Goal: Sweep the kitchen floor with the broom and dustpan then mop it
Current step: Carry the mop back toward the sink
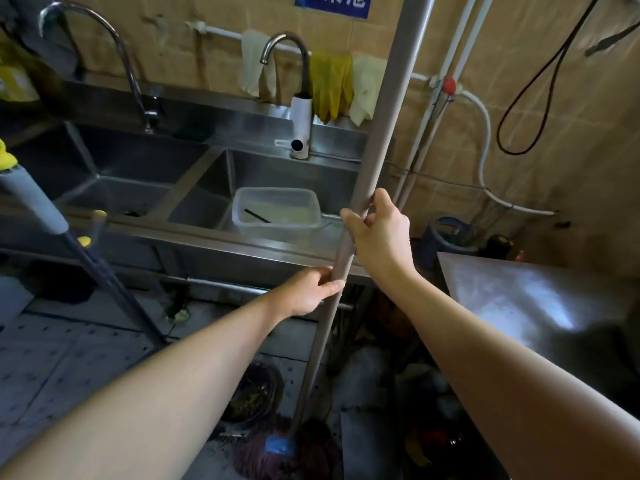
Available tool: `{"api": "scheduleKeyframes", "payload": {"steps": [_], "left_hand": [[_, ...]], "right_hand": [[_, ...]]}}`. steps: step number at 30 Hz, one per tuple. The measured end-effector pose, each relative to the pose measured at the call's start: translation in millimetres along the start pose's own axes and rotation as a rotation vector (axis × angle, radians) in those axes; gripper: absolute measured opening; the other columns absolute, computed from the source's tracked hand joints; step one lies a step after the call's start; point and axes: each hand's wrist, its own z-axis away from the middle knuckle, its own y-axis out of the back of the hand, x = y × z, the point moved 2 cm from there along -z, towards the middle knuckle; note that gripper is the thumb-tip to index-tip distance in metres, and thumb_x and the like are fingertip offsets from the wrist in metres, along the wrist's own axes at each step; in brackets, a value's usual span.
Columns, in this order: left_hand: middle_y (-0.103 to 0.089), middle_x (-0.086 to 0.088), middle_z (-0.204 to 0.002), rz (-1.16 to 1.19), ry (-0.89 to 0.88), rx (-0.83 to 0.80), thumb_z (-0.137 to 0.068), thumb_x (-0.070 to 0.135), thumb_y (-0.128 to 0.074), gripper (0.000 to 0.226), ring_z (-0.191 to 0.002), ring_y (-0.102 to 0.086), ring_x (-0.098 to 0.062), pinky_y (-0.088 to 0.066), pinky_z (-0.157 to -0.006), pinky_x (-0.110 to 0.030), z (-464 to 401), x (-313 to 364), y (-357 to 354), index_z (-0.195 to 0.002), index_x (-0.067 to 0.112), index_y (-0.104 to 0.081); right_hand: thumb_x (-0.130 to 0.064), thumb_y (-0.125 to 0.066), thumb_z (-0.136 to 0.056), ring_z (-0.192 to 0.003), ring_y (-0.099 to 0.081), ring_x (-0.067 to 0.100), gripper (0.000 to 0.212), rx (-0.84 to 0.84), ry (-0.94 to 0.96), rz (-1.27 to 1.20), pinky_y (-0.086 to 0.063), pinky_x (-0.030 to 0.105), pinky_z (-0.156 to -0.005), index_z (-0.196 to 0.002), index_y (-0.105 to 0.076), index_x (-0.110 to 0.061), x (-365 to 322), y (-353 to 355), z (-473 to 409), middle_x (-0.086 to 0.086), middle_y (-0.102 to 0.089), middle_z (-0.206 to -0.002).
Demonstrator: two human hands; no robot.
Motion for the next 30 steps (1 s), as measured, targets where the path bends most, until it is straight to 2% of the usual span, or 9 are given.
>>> {"api": "scheduleKeyframes", "payload": {"steps": [3, 6, 7, 12, 18, 22, 26, 30], "left_hand": [[-0.066, -0.002, -0.115, -0.026, 0.023, 0.015, -0.097, 0.035, -0.048, 0.031, -0.11, -0.06, -0.017, -0.042, -0.101, -0.032, -8, -21, -11, -0.12, 0.018, -0.059], [-0.068, -0.006, -0.109, 0.008, 0.035, 0.027, -0.097, 0.032, -0.049, 0.025, -0.106, -0.062, -0.02, -0.044, -0.101, -0.037, -15, -44, -24, -0.11, 0.016, -0.062], [-0.069, -0.006, -0.108, 0.017, 0.034, 0.025, -0.097, 0.032, -0.049, 0.021, -0.106, -0.063, -0.02, -0.044, -0.101, -0.036, -18, -50, -27, -0.106, 0.017, -0.062], [-0.07, -0.006, -0.105, 0.032, 0.033, 0.066, -0.097, 0.031, -0.048, 0.013, -0.1, -0.064, -0.018, -0.042, -0.077, -0.021, -30, -74, -37, -0.098, 0.023, -0.059], [-0.068, -0.003, -0.098, 0.074, 0.043, 0.152, -0.098, 0.027, -0.048, 0.011, -0.089, -0.06, -0.011, -0.039, -0.066, -0.004, -46, -96, -38, -0.096, 0.022, -0.057], [-0.069, -0.011, -0.101, 0.116, 0.064, 0.183, -0.097, 0.028, -0.049, 0.015, -0.092, -0.062, -0.018, -0.044, -0.082, -0.025, -66, -111, -33, -0.096, 0.018, -0.061], [-0.069, -0.008, -0.101, 0.133, 0.116, 0.222, -0.096, 0.033, -0.048, 0.026, -0.094, -0.064, -0.02, -0.046, -0.084, -0.029, -82, -128, -34, -0.106, 0.013, -0.063], [-0.069, -0.011, -0.102, 0.167, 0.14, 0.247, -0.097, 0.033, -0.048, 0.023, -0.092, -0.063, -0.021, -0.044, -0.078, -0.026, -86, -142, -34, -0.1, 0.015, -0.062]], "right_hand": [[-0.024, -0.06, -0.093, -0.07, -0.064, 0.021, 0.02, -0.022, -0.009, 0.001, -0.056, 0.031, -0.058, -0.094, -0.045, -0.012, 21, -12, -1, 0.006, -0.061, -0.081], [-0.025, -0.06, -0.092, -0.068, -0.064, 0.022, 0.02, -0.041, 0.001, 0.002, -0.055, 0.031, -0.058, -0.092, -0.044, -0.012, 43, -26, 1, 0.005, -0.06, -0.074], [-0.025, -0.06, -0.093, -0.07, -0.065, 0.023, 0.02, -0.048, 0.0, -0.004, -0.057, 0.034, -0.061, -0.092, -0.045, -0.013, 50, -29, 1, 0.006, -0.062, -0.074], [-0.027, -0.06, -0.093, -0.071, -0.066, 0.025, 0.02, -0.098, -0.032, -0.018, -0.058, 0.044, -0.069, -0.091, -0.045, -0.014, 77, -49, -6, 0.009, -0.063, -0.076], [-0.026, -0.06, -0.092, -0.075, -0.065, 0.02, 0.019, -0.206, -0.066, -0.039, -0.059, 0.045, -0.073, -0.092, -0.046, -0.013, 94, -76, -26, -0.001, -0.056, -0.073], [-0.027, -0.059, -0.093, -0.083, -0.068, 0.023, 0.02, -0.202, -0.082, -0.056, -0.059, 0.045, -0.074, -0.099, -0.051, -0.01, 103, -94, -44, 0.006, -0.063, -0.087], [-0.027, -0.059, -0.093, -0.084, -0.068, 0.021, 0.022, -0.206, -0.088, -0.054, -0.06, 0.04, -0.074, -0.105, -0.052, -0.01, 112, -111, -56, 0.009, -0.066, -0.098], [-0.029, -0.059, -0.094, -0.081, -0.067, 0.021, 0.023, -0.21, -0.074, -0.017, -0.06, 0.034, -0.067, -0.104, -0.052, -0.01, 120, -125, -59, 0.009, -0.065, -0.097]]}}
